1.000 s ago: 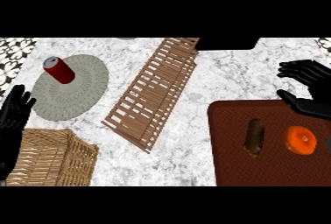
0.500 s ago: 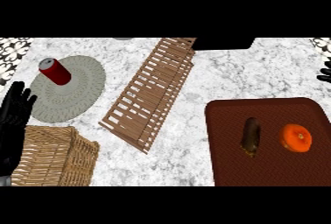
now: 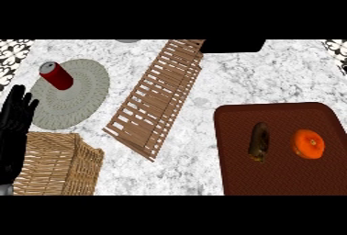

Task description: Pick the squash from the tray and place it in the tiered shelf

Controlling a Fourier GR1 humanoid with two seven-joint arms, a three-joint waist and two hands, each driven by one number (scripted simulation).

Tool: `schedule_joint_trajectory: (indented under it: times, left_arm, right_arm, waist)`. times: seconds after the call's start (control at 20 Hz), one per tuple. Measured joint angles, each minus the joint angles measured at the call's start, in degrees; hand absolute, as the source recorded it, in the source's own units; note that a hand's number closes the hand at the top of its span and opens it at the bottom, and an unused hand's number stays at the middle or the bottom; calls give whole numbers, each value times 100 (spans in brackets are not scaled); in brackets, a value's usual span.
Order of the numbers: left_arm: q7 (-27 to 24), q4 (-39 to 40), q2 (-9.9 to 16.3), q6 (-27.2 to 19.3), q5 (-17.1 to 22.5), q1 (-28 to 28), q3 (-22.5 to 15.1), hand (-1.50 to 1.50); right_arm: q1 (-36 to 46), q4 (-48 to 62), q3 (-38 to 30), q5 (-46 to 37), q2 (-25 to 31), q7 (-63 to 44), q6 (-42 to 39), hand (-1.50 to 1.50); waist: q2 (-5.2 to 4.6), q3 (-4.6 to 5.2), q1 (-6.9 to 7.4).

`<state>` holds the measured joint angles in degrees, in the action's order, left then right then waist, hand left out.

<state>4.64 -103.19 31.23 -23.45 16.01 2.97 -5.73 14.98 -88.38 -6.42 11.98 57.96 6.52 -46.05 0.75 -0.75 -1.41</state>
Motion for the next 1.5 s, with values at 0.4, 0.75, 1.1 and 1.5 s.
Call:
schedule_joint_trajectory:
  times: [0.4,0.75,1.1,1.5]
  left_arm:
    - [39,140,4,-86,-24,-212,-118,0]
    - [23,246,-40,-58,-13,-365,-184,0]
    - [-7,375,-63,-63,-30,-449,-190,0]
    - [43,291,-131,-72,-119,-478,-243,0]
  right_arm:
    - [-445,-1167,597,-1571,-138,-692,749,-150]
    - [-735,-1480,1074,-2961,-269,-1038,1273,-150]
    - [-963,-1192,1410,-4018,-439,-1121,1699,-150]
    - [-1120,-571,1511,-4602,-796,-619,2169,-150]
  waist:
    - [-8,-5,45]
    - [-21,-6,120]
    - [-16,-17,150]
    - [-13,-14,172]
